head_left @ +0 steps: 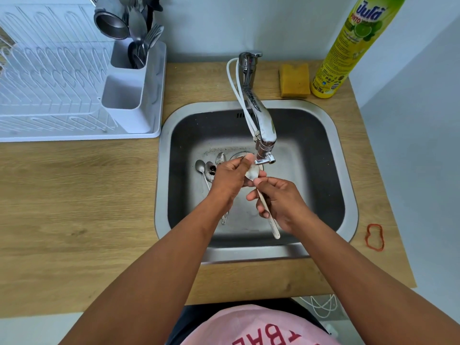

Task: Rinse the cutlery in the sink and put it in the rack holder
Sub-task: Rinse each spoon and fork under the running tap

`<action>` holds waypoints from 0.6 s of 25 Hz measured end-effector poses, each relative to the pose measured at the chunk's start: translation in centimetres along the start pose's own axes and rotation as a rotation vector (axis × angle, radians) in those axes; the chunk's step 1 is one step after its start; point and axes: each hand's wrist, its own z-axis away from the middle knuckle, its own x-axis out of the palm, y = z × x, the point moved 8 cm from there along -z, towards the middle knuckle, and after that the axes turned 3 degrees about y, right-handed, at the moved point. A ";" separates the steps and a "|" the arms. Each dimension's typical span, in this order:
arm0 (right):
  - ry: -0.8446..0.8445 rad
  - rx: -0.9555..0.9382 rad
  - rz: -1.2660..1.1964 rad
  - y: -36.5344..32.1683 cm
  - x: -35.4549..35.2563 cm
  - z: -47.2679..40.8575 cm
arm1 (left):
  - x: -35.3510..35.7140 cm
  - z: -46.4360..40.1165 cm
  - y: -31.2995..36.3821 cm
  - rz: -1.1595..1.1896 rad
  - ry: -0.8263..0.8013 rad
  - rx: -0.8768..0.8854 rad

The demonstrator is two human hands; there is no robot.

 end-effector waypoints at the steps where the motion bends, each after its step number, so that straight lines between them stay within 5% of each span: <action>1: 0.020 0.015 -0.009 0.2 -0.1 0.0 | 0.4 0.0 -0.2 0.016 -0.040 -0.035; 6: 0.192 -0.008 0.029 -0.1 -0.8 -0.8 | 1.5 0.5 0.2 0.059 -0.159 -0.034; 10: 0.091 -0.006 -0.048 0.0 0.5 -0.8 | 0.3 -0.1 1.5 -0.043 -0.043 0.036; 15: 0.050 0.020 -0.152 0.3 0.0 -0.6 | 0.9 0.1 2.1 -0.118 -0.105 0.101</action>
